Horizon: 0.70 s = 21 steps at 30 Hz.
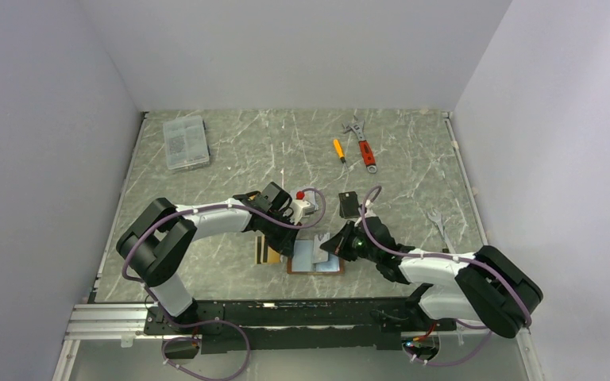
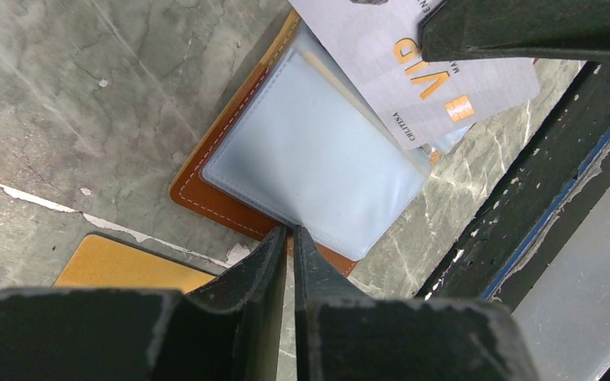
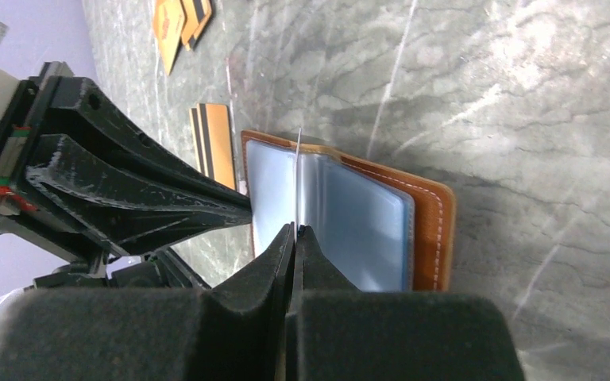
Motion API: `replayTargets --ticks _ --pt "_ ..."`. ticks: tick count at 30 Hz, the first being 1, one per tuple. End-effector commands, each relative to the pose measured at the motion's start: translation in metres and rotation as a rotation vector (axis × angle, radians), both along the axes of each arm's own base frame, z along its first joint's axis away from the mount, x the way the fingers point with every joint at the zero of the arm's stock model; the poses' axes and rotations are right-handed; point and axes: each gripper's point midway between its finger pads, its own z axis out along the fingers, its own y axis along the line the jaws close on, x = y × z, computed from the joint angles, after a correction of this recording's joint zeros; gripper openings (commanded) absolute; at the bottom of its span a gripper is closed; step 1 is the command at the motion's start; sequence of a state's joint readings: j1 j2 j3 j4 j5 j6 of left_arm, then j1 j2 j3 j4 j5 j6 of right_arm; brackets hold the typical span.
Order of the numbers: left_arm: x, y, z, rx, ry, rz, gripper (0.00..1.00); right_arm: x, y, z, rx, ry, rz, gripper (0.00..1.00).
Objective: Put the credit cards into the card holder
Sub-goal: Insert the credit card into the card holder.
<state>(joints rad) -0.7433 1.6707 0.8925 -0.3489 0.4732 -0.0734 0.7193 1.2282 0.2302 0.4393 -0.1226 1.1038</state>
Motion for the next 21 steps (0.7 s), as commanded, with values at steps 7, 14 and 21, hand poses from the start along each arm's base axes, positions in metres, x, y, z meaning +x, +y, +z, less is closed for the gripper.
replayTargets --ticks 7,14,21 --pt "0.000 -0.005 0.008 -0.009 -0.011 0.001 0.13 -0.003 0.008 -0.009 0.015 0.015 0.027 0.00" --pt "0.001 -0.005 0.007 -0.008 -0.007 0.006 0.13 -0.005 0.022 -0.007 0.065 0.017 0.073 0.00" --pt "0.005 -0.003 0.008 -0.014 -0.007 0.020 0.12 -0.013 0.021 -0.018 0.074 0.069 0.070 0.00"
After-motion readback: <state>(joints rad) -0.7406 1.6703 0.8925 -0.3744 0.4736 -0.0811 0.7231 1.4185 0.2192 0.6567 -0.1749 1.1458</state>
